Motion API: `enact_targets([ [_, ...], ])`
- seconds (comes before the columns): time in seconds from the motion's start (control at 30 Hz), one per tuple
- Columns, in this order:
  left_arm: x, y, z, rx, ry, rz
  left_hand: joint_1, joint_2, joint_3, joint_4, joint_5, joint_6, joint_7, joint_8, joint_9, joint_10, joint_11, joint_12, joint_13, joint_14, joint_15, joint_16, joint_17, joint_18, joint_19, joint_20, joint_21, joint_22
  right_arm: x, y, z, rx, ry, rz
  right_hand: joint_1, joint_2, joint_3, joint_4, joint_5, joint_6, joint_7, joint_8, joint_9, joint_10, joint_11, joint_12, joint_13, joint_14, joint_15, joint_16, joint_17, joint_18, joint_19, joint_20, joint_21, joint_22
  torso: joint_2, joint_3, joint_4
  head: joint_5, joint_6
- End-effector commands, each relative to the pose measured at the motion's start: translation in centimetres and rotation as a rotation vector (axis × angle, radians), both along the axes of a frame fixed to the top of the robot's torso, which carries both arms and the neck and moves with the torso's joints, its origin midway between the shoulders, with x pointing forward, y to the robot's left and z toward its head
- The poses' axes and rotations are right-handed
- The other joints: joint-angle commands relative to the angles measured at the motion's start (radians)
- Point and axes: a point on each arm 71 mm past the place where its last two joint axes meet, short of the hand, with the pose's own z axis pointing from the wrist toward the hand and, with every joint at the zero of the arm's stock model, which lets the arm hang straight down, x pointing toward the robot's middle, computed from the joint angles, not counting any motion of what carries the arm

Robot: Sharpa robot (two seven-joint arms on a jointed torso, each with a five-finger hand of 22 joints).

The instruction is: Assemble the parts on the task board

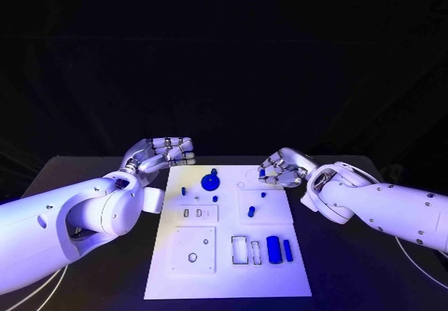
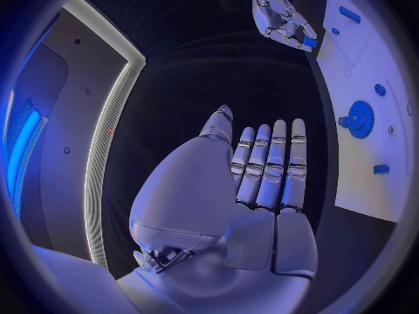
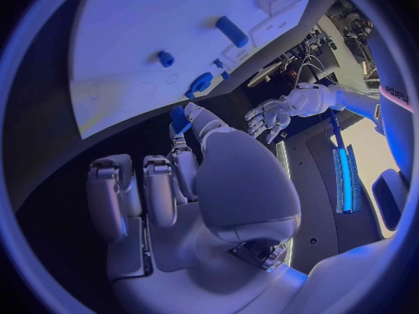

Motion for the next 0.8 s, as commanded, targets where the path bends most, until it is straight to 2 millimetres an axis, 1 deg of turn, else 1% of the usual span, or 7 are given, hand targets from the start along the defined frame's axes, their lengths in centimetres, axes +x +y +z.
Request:
enact_targets([
  [0.03,0.1,-0.2,0.1,-0.007,-0.007,-0.016,0.006,0.002,0.001,-0.005,-0.003,0.002,0.007,-0.005,-0.001,-0.006,-0.001,-0.005,-0.001,0.0,0.003,-0.006,0.001,0.008,-0.003,0.002,0.0,-0.002,-0.6,2.1,0.2,-0.01,0.006,-0.019,-0.014,0.002,0.001,0.008,-0.025,0.019,-0.014,0.002,0.01,0.007,-0.004,0.0,0.046,0.091,-0.008,0.002,0.208,-0.012,0.1,-0.009,0.003,0.258,-0.007,-0.0026,-0.0014,0.011,-0.007],
  [0.17,0.1,-0.3,0.1,-0.007,-0.006,-0.017,0.007,0.002,0.001,-0.005,-0.003,0.002,0.007,-0.005,-0.001,-0.006,-0.001,-0.005,-0.001,0.0,0.003,-0.006,0.001,0.008,-0.003,0.002,0.0,-0.002,-1.7,4.9,0.1,-0.019,0.045,0.034,-0.018,0.001,0.002,0.009,-0.036,0.016,-0.014,0.001,0.011,0.006,-0.004,-0.003,0.044,0.09,-0.008,0.001,0.206,-0.01,0.095,-0.01,-0.003,0.253,-0.008,-0.0039,0.0018,0.021,-0.015],
  [0.23,0.1,-0.3,0.1,-0.007,-0.005,-0.018,0.007,0.002,0.001,-0.005,-0.003,0.002,0.007,-0.005,-0.001,-0.006,-0.001,-0.005,-0.001,0.0,0.003,-0.006,0.001,0.008,-0.003,0.002,0.0,-0.002,-2.3,6.4,-0.1,-0.032,0.053,0.061,-0.018,0.001,0.002,0.009,-0.038,0.015,-0.014,0.0,0.011,0.006,-0.004,-0.004,0.043,0.09,-0.009,0.001,0.205,-0.01,0.094,-0.01,-0.003,0.253,-0.008,-0.0052,0.0023,0.025,-0.026],
  [0.3,0.1,-0.4,0.1,-0.007,-0.004,-0.019,0.007,0.002,0.001,-0.005,-0.003,0.002,0.007,-0.005,-0.001,-0.006,-0.001,-0.005,-0.001,0.0,0.003,-0.006,0.001,0.008,-0.003,0.002,0.0,-0.002,-2.7,7.7,-0.1,-0.051,0.047,0.086,-0.017,0.001,0.003,0.007,-0.038,0.014,-0.014,0.0,0.011,0.006,-0.004,-0.004,0.043,0.09,-0.009,0.001,0.206,-0.01,0.094,-0.01,-0.003,0.253,-0.009,-0.0039,-0.0022,0.032,-0.032],
  [0.4,0.1,-0.5,0.1,-0.007,-0.003,-0.021,0.007,0.002,0.001,-0.005,-0.003,0.002,0.007,-0.005,-0.001,-0.006,-0.001,-0.005,-0.001,0.0,0.003,-0.006,0.001,0.008,-0.003,0.002,0.0,-0.002,-3.3,9.2,-0.3,-0.084,0.032,0.124,-0.015,0.001,0.004,0.005,-0.038,0.014,-0.014,0.0,0.011,0.006,-0.005,-0.004,0.043,0.091,-0.009,0.002,0.206,-0.011,0.095,-0.011,-0.002,0.254,-0.009,-0.0044,-0.0001,0.032,-0.04],
  [0.5,0.1,-0.6,0.1,-0.007,-0.002,-0.022,0.008,0.003,0.002,-0.006,-0.003,0.002,0.006,-0.005,-0.001,-0.006,-0.001,-0.006,-0.001,0.001,0.003,-0.006,0.001,0.008,-0.003,0.002,0.0,-0.002,-3.8,11.0,-0.5,-0.122,0.016,0.167,-0.02,-0.006,0.002,0.005,-0.035,0.013,-0.013,0.0,0.012,0.006,-0.004,-0.004,0.043,0.091,-0.009,0.003,0.209,-0.011,0.096,-0.011,-0.001,0.255,-0.008,-0.0034,-0.0017,0.04,-0.05],
  [0.8,-0.1,-0.9,0.1,-0.008,0.003,-0.028,0.008,0.003,0.002,-0.006,-0.004,0.002,0.006,-0.006,-0.001,-0.006,-0.001,-0.006,-0.001,0.001,0.003,-0.007,0.001,0.008,-0.003,0.002,0.0,-0.002,-4.4,14.8,-1.9,-0.227,-0.04,0.19,-0.017,-0.009,0.005,0.0,-0.025,0.014,-0.014,0.0,0.013,0.005,-0.005,-0.007,0.042,0.091,-0.009,0.002,0.208,-0.011,0.097,-0.011,0.0,0.256,-0.007,-0.0014,-0.0014,0.048,-0.063],
])
